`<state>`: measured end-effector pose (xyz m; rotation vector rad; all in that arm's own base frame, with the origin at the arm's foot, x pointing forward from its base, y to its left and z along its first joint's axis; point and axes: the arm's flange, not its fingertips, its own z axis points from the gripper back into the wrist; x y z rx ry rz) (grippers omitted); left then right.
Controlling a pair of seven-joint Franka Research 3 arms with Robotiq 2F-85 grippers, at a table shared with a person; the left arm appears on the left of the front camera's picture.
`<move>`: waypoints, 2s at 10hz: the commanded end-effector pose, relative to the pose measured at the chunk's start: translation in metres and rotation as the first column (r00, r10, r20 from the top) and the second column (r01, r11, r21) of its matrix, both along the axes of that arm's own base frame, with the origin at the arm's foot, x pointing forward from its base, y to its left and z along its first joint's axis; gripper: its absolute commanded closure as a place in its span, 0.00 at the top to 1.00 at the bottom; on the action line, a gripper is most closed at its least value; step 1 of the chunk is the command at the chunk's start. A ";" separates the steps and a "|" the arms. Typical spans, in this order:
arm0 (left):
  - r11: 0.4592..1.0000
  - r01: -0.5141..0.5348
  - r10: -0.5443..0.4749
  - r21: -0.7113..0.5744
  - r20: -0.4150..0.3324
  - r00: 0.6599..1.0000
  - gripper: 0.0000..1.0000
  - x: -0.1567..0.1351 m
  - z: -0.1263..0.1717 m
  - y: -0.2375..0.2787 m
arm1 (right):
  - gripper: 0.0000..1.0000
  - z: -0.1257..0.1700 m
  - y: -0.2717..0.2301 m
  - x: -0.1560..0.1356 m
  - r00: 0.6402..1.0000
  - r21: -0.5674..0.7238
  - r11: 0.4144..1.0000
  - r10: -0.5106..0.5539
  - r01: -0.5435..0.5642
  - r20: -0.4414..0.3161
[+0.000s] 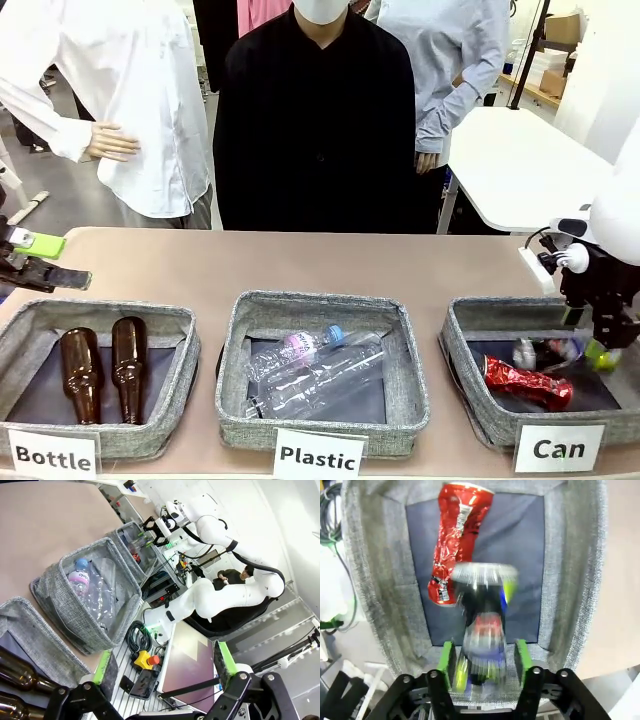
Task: Sort the can waste into the basket.
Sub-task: Pick up the can waste from the table and place it in the right Fabric basket.
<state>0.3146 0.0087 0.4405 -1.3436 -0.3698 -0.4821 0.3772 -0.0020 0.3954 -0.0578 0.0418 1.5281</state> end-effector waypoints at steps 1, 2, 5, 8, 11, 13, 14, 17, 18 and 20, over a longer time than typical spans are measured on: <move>1.000 0.004 -0.004 -0.003 -0.010 1.000 1.00 -0.003 0.002 0.001 | 1.00 -0.028 0.004 -0.041 0.999 0.074 0.997 -0.031 0.029 0.033; 1.000 0.004 -0.004 -0.003 -0.010 1.000 1.00 -0.003 0.002 0.001 | 1.00 -0.026 0.004 -0.041 0.999 0.149 0.988 -0.036 0.030 0.039; 1.000 0.004 -0.004 -0.003 -0.010 1.000 1.00 -0.003 0.002 0.001 | 1.00 0.002 0.012 -0.034 0.957 0.633 0.719 -0.252 0.287 -0.147; 1.000 0.004 -0.004 -0.003 -0.010 1.000 1.00 -0.003 0.002 0.001 | 1.00 0.031 0.023 -0.032 0.770 0.794 0.123 -0.368 0.596 -0.521; 1.000 0.004 -0.004 -0.003 -0.010 1.000 1.00 -0.003 0.002 0.001 | 1.00 0.050 0.024 -0.023 0.424 0.544 -0.463 -0.343 0.700 -0.838; 1.000 0.004 -0.004 -0.003 -0.010 1.000 1.00 -0.003 0.002 0.001 | 1.00 0.049 0.018 -0.019 0.702 0.700 0.157 -0.348 0.697 -0.621; 1.000 0.004 -0.004 -0.003 -0.010 1.000 1.00 -0.003 0.002 0.001 | 1.00 0.049 0.018 -0.019 0.702 0.700 0.157 -0.348 0.697 -0.621; 1.000 0.004 -0.004 -0.003 -0.010 1.000 1.00 -0.003 0.002 0.001 | 1.00 0.049 0.018 -0.019 0.702 0.700 0.157 -0.348 0.697 -0.621; 1.000 0.004 -0.004 -0.003 -0.010 1.000 1.00 -0.003 0.002 0.001 | 1.00 0.049 0.018 -0.019 0.702 0.700 0.157 -0.348 0.697 -0.621; 1.000 0.004 -0.004 -0.003 -0.010 1.000 1.00 -0.003 0.002 0.001 | 1.00 0.049 0.018 -0.019 0.702 0.700 0.157 -0.348 0.697 -0.621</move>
